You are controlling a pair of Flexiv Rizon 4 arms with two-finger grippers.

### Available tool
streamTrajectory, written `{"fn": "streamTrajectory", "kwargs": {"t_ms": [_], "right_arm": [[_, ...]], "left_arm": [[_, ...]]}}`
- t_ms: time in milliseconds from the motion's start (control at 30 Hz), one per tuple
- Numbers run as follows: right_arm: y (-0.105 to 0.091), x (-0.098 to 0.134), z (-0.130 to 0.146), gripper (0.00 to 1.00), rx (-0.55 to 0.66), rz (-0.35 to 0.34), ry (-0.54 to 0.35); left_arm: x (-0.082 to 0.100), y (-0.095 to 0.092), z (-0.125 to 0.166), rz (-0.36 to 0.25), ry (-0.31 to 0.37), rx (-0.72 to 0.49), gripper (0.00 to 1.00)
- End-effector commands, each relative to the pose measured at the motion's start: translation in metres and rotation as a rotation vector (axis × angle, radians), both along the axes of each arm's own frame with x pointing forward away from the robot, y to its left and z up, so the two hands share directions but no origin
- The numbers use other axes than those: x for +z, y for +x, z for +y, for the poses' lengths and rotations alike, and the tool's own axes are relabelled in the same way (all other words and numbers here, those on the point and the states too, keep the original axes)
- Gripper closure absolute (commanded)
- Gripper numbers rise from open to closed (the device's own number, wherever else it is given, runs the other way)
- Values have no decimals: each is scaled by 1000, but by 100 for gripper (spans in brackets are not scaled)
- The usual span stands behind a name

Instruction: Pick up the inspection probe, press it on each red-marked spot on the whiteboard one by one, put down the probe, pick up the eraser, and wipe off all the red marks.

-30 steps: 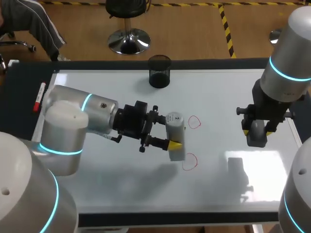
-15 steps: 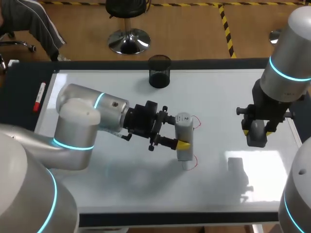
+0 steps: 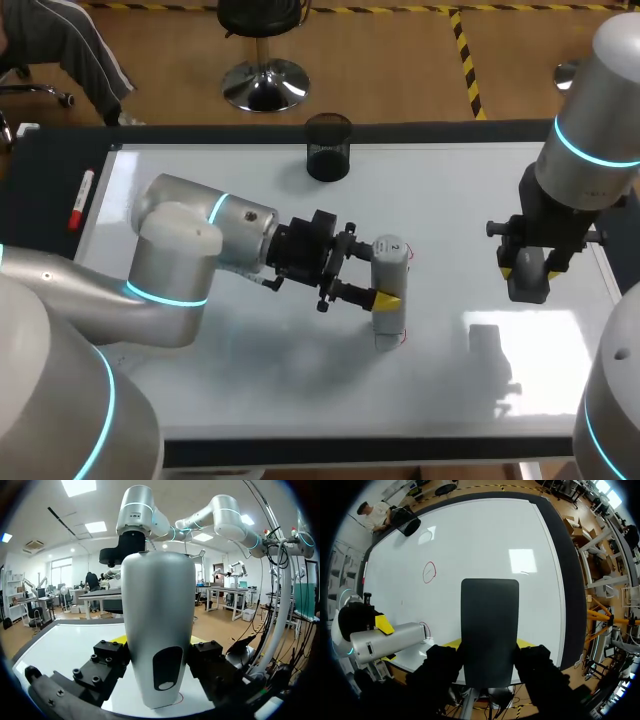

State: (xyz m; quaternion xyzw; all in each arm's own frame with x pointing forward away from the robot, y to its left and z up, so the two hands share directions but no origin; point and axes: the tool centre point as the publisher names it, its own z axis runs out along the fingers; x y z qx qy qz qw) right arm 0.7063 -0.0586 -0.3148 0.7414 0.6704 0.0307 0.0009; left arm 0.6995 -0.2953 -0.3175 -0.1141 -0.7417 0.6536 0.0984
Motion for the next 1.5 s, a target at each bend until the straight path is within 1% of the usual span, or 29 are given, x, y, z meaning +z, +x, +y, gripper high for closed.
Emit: {"fn": "streamTrajectory", "kwargs": {"t_ms": [33, 800, 1500], "right_arm": [[0, 0, -1, 100, 1, 1, 2], [0, 0, -1, 100, 1, 1, 2], [0, 0, -1, 100, 1, 1, 2]], "left_arm": [[-4, 2, -6, 2, -6, -1, 100], [-18, 1, -11, 22, 26, -4, 100], [-22, -1, -11, 20, 25, -15, 100]]}}
